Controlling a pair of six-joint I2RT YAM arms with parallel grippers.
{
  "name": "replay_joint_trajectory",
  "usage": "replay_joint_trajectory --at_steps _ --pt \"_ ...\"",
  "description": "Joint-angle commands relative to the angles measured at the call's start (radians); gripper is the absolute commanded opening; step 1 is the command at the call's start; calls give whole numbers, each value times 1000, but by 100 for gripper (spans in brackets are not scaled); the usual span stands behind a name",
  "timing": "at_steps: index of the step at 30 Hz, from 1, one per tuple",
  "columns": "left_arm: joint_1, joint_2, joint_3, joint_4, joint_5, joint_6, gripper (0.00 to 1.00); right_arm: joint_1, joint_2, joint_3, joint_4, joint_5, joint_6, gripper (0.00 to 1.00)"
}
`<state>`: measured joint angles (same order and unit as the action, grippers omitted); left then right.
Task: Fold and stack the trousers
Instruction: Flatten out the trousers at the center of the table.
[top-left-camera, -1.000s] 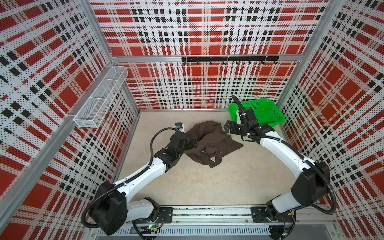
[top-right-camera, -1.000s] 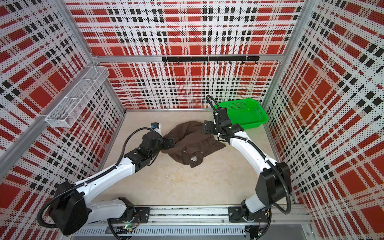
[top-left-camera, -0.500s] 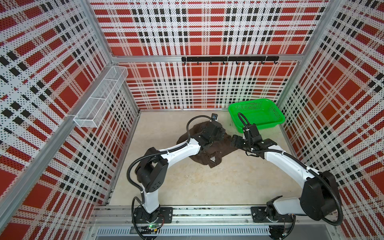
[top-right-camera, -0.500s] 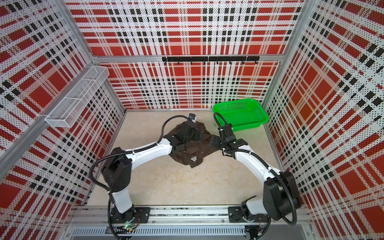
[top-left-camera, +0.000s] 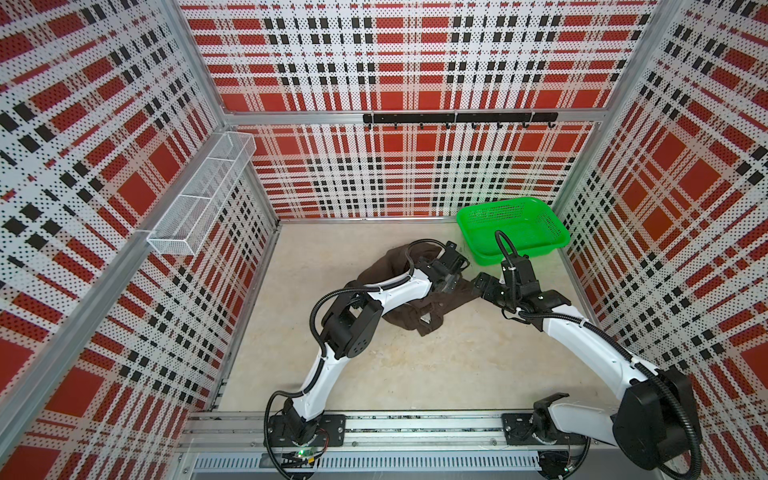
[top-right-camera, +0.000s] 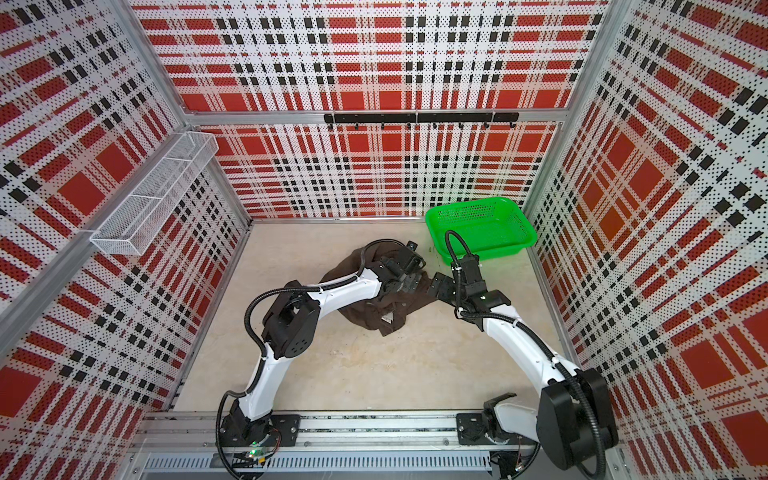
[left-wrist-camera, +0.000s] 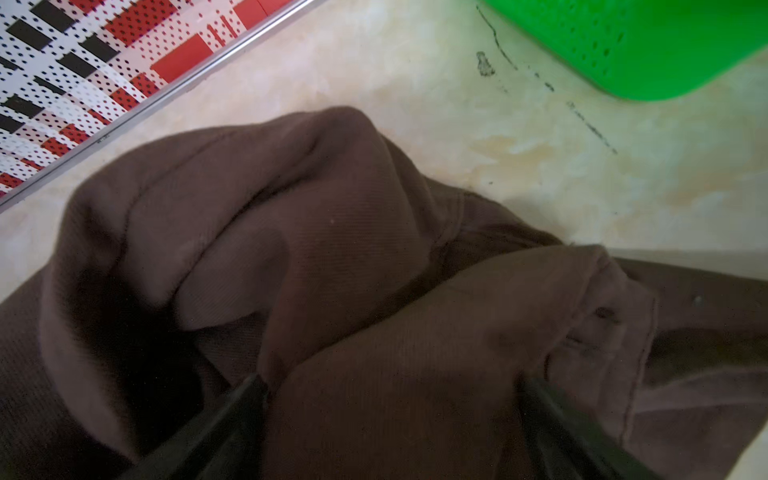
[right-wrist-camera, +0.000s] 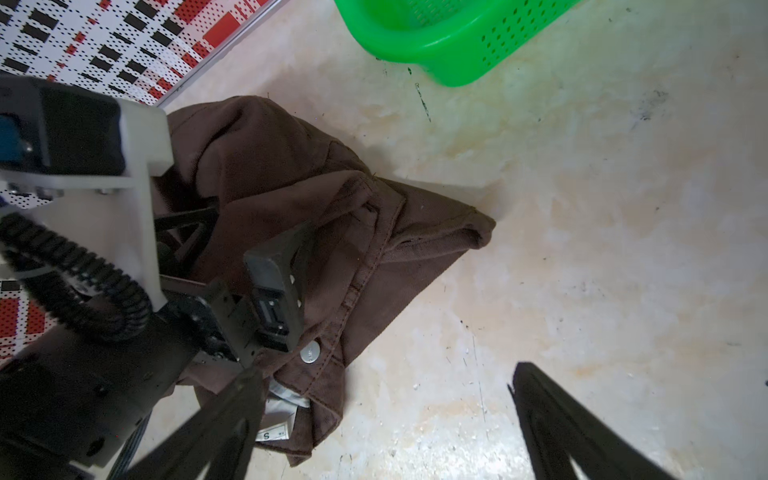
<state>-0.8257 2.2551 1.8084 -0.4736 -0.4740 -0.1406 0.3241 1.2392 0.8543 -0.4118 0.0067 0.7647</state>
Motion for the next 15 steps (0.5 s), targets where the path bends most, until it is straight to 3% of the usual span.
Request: replay_joint_trajectory --at_steps 1,3,6,9,11,15 --pt "-7 20 28 -61 -18 32 95 -8 -15 -6 23 -12 20 97" --pt "-2 12 28 -62 -6 37 83 -9 -14 -6 28 -16 21 96" --pt "6 -25 23 -61 9 23 45 -8 -13 -5 34 -23 22 96" --pt "11 -83 9 -44 10 26 23 -8 -18 -4 43 -30 27 95" --pt "12 -134 -13 -19 2 24 13 -9 -17 -5 53 -36 30 95" --pt "26 -258 -76 56 0 6 4 -8 -16 5 55 -49 36 94"
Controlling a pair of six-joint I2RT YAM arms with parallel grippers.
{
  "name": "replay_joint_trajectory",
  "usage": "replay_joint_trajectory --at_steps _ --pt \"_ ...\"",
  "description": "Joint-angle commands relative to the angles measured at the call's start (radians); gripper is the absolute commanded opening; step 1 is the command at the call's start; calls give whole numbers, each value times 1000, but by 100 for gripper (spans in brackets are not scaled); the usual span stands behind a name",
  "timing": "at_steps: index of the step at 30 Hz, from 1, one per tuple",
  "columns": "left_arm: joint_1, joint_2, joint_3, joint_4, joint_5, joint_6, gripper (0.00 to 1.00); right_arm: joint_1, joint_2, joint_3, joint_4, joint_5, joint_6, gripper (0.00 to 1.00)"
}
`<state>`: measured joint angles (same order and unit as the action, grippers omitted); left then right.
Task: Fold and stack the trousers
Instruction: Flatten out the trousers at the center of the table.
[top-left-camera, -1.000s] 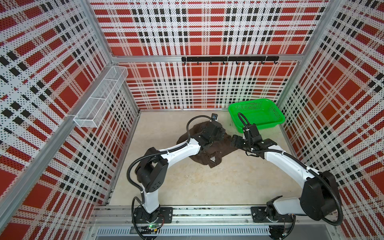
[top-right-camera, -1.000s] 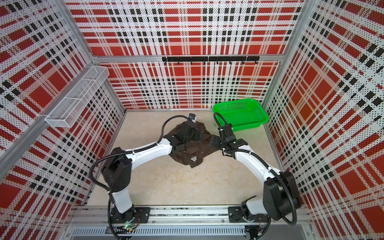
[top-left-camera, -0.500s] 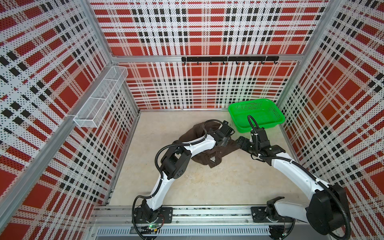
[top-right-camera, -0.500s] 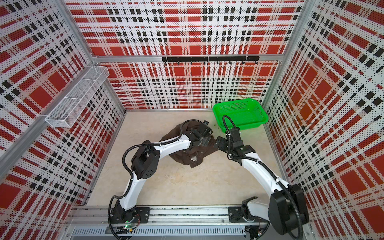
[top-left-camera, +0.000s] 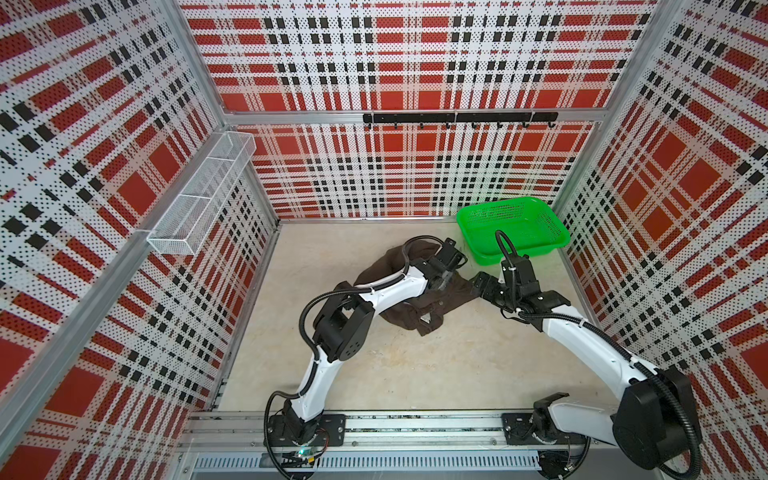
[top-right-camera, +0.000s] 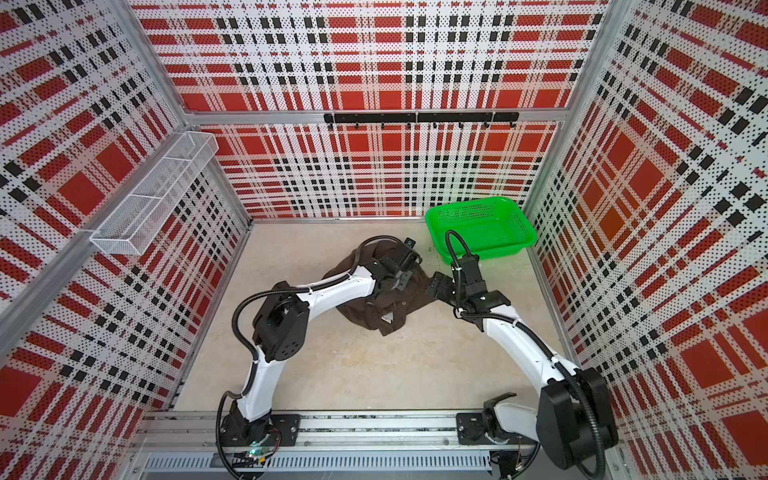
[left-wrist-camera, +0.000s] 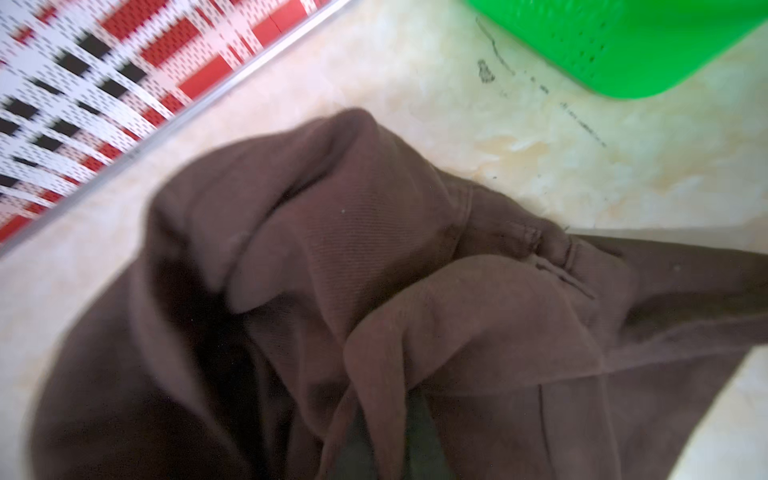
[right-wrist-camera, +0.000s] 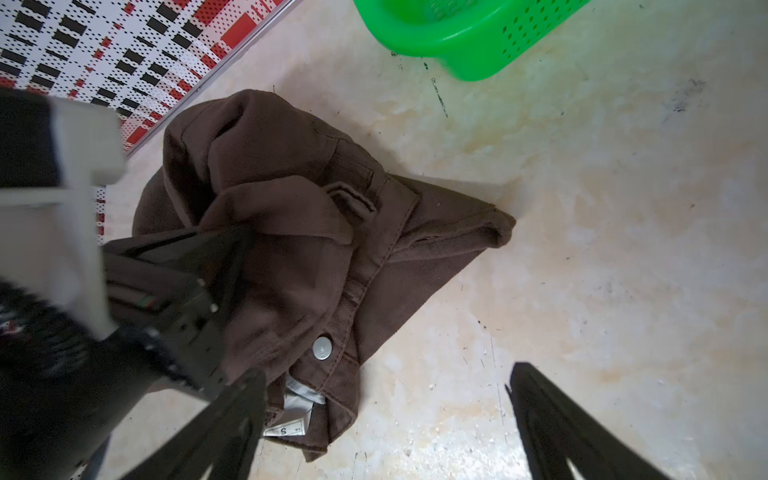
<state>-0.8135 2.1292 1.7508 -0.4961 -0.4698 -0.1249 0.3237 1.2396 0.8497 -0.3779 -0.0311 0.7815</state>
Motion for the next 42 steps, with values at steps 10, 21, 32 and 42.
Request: replay_joint_trajectory --at_steps 10,21,32,42 --pt "91 -476 -255 273 33 -107 0 -7 -10 7 77 -63 62 93" --pt "303 -866 -648 433 125 -336 0 121 132 50 203 -109 139 92" --pt "416 -955 -804 438 257 -393 5 239 334 128 391 -219 202 92" --pt "420 -956 -815 426 302 -391 15 265 430 216 594 -359 171 93"
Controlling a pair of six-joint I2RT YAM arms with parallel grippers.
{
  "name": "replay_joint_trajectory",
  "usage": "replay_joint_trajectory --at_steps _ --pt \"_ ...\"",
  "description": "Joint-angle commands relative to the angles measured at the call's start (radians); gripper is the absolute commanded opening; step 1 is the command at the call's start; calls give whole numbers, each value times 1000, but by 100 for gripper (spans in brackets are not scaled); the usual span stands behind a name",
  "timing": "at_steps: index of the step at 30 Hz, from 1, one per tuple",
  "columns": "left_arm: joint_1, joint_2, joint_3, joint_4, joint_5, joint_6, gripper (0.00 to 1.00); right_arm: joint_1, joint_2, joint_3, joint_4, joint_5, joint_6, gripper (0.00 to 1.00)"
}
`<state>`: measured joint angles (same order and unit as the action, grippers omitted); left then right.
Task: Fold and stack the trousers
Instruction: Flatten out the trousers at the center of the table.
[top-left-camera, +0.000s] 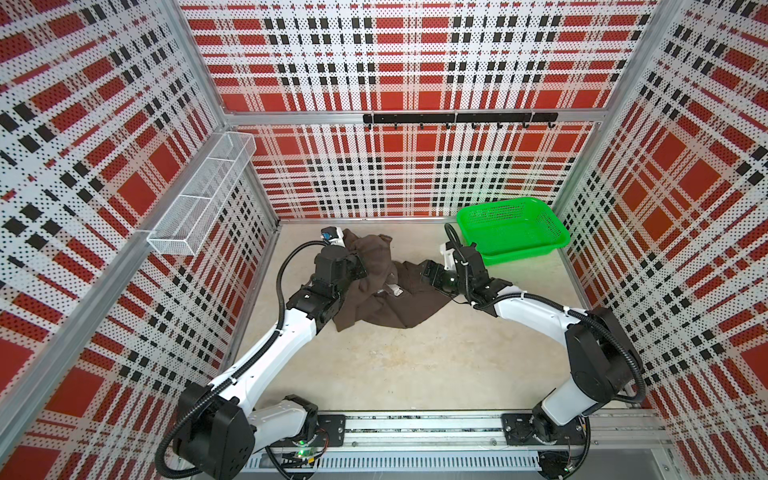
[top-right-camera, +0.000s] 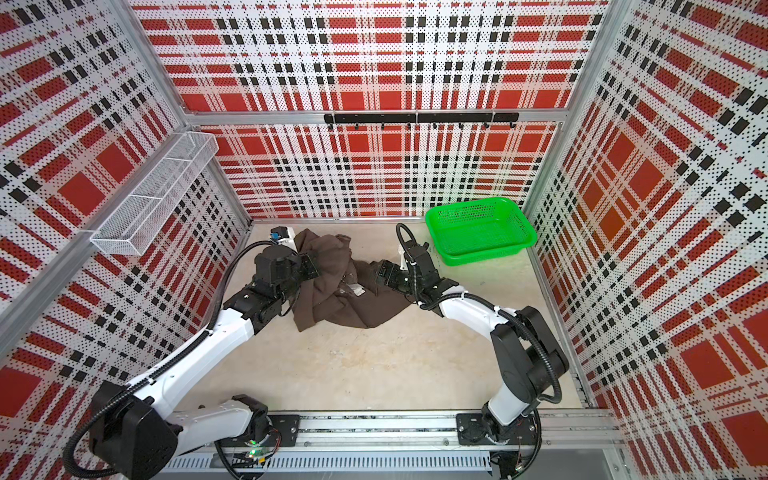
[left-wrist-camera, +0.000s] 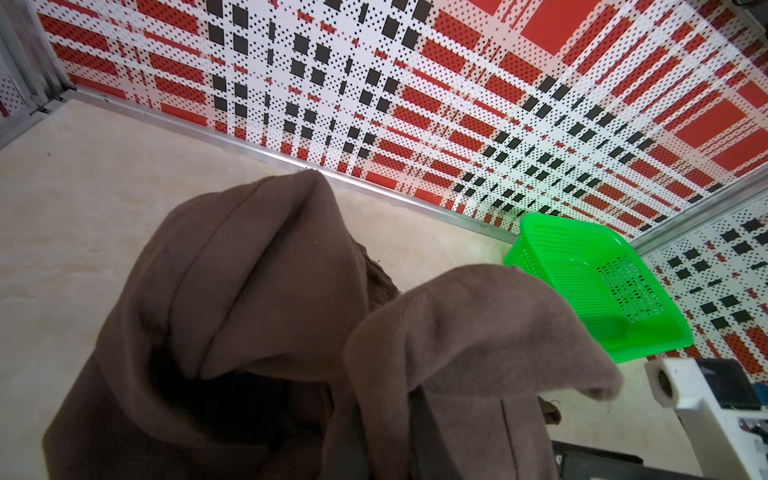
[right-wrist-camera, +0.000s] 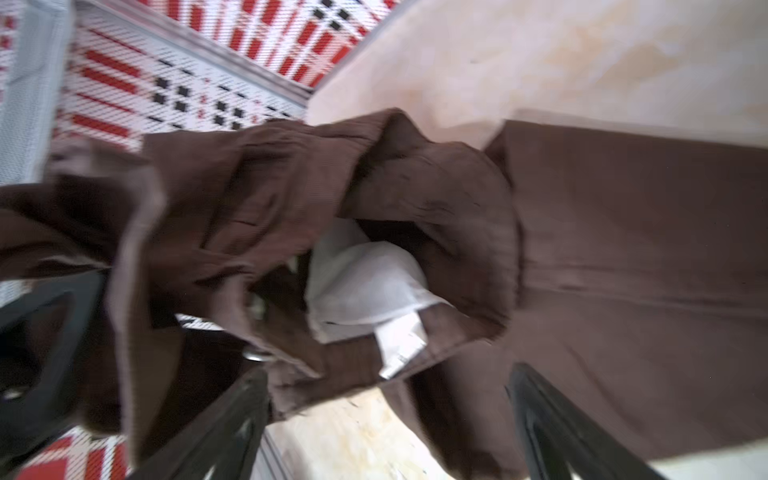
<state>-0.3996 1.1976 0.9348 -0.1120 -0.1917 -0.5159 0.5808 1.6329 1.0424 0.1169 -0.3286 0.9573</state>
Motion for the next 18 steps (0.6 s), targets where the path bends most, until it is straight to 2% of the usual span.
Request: replay_joint_trajectory --at_steps 1,9,11,14,18 --pt "7 -26 1 43 26 1 14 13 53 35 120 -74 -7 92" --pt "15 -40 4 38 29 -8 12 68 183 144 179 -176 -23 83" --pt "19 -44 3 35 28 -8 12 77 198 156 179 -186 -27 77" --pt "22 -46 2 34 34 -9 12 81 215 158 198 -202 -19 63" --pt "25 -44 2 34 41 -9 14 82 231 162 231 -229 -5 28"
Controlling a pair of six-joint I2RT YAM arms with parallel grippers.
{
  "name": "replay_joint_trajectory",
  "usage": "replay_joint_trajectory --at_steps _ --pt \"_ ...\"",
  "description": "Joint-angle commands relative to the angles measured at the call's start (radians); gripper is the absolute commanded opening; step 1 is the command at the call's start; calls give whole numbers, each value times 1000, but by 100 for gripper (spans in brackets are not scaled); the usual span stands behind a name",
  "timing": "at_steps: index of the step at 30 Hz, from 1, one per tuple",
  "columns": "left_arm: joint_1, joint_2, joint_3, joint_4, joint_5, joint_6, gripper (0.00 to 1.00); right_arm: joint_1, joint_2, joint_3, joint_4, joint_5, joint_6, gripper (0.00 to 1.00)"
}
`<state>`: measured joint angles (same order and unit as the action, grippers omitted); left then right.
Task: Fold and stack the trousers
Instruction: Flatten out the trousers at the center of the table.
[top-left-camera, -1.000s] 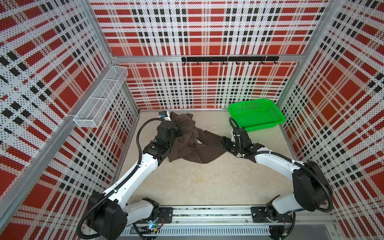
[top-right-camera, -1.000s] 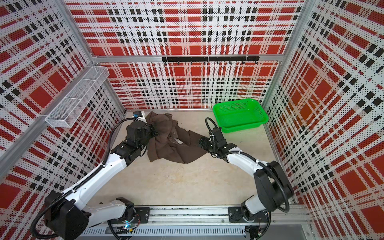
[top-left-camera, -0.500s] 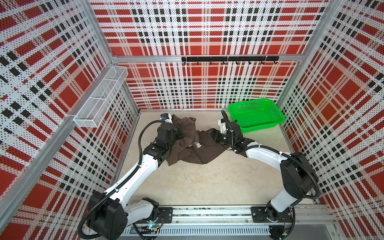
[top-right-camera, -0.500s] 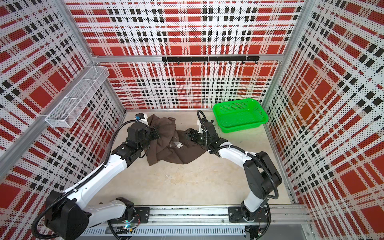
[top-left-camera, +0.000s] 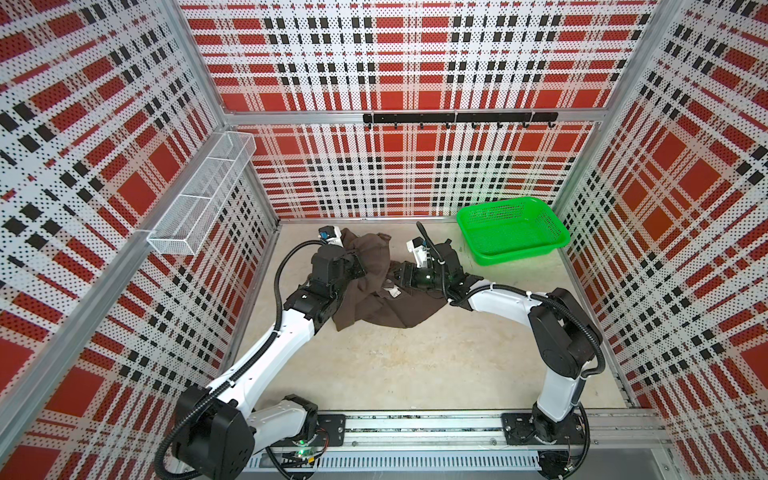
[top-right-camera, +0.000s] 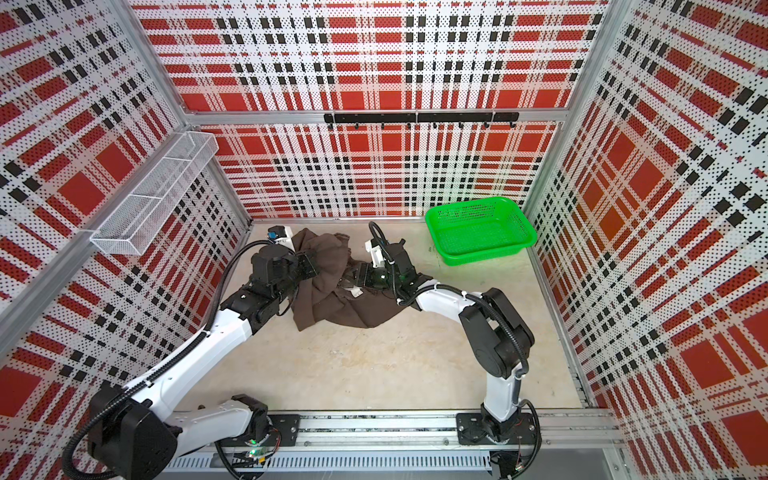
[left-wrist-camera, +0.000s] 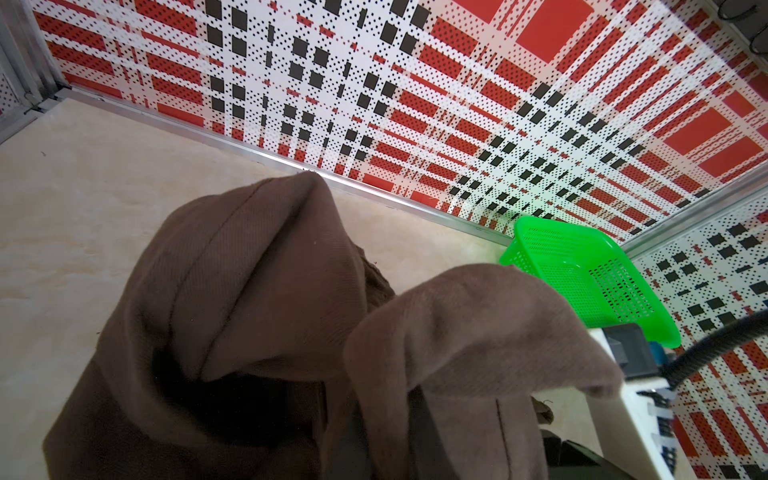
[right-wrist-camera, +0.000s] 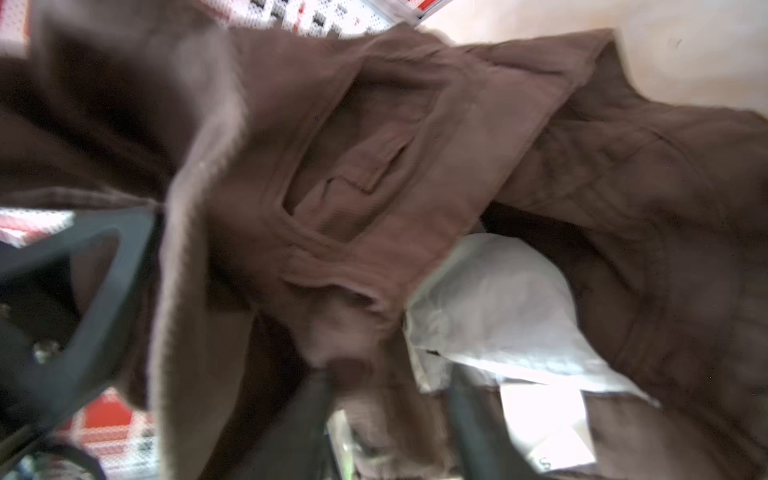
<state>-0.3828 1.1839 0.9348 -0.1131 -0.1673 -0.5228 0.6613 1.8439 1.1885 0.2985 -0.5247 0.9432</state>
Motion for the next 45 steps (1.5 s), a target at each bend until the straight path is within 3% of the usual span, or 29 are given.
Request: replay_joint_trajectory --at_steps 1,3,4,10,12,15,20,26,33,45 --pt "10 -31 4 33 18 -2 15 1 17 14 54 -35 10 19" --pt "14 -35 8 30 17 0 15 0 0 6 61 -30 4 3" --pt "18 -38 9 29 16 0 16 -2 -13 0 59 -24 -3 0" --pt "59 -82 27 -12 -18 21 30 -43 -203 -89 -61 137 -81 0" --pt "84 -108 32 -25 -40 27 29 -81 -308 -146 -119 210 -99 0" --pt "127 -152 29 -36 -59 28 22 -138 -454 -207 -227 293 -137 0" --pt "265 -225 25 -57 -85 34 0 -274 -716 -275 -448 394 -199 0" --pt "430 -312 20 -64 -103 39 0 -435 -907 -240 -674 468 -274 0" --pt "574 -299 59 -69 -9 41 0 -556 -921 -187 -777 522 -295 0" --pt "582 -182 163 -37 48 50 0 -589 -837 -67 -758 607 -303 0"
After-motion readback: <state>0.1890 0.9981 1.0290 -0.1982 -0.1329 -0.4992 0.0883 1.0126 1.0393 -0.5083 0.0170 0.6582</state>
